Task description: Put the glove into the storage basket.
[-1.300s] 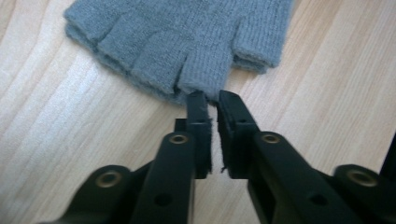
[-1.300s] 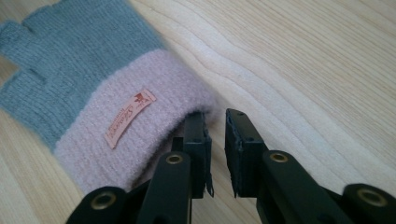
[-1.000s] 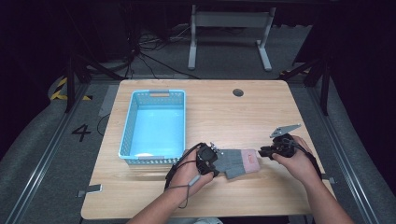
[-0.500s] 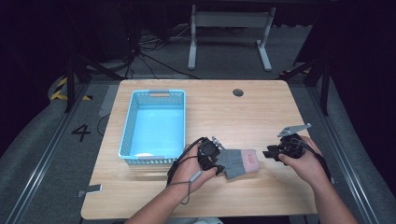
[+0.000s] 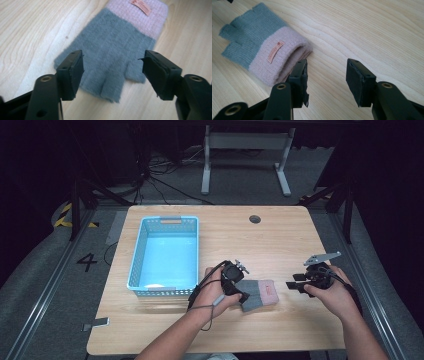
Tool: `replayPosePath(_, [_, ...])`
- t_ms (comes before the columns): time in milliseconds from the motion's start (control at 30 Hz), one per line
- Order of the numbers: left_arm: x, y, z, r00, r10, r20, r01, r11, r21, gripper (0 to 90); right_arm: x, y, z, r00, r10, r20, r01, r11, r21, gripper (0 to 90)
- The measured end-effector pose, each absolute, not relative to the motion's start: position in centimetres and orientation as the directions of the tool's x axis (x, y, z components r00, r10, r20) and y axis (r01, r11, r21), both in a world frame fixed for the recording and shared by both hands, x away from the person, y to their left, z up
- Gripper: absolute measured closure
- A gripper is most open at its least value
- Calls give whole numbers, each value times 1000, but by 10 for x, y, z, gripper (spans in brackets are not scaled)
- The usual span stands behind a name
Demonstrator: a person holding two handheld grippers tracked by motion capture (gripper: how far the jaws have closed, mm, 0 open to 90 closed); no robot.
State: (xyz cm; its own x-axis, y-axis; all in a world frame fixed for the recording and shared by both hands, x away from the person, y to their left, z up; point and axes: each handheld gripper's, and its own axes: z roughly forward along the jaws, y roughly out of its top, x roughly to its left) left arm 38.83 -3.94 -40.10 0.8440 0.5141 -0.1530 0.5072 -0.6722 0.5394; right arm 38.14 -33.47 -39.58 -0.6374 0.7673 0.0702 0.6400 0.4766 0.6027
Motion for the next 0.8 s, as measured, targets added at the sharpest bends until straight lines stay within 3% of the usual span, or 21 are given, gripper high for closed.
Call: replayPosePath(800, [404, -76, -430, 873, 477, -99, 465, -754, 464, 237, 381, -337, -396, -639, 765, 77, 637, 470, 610, 528])
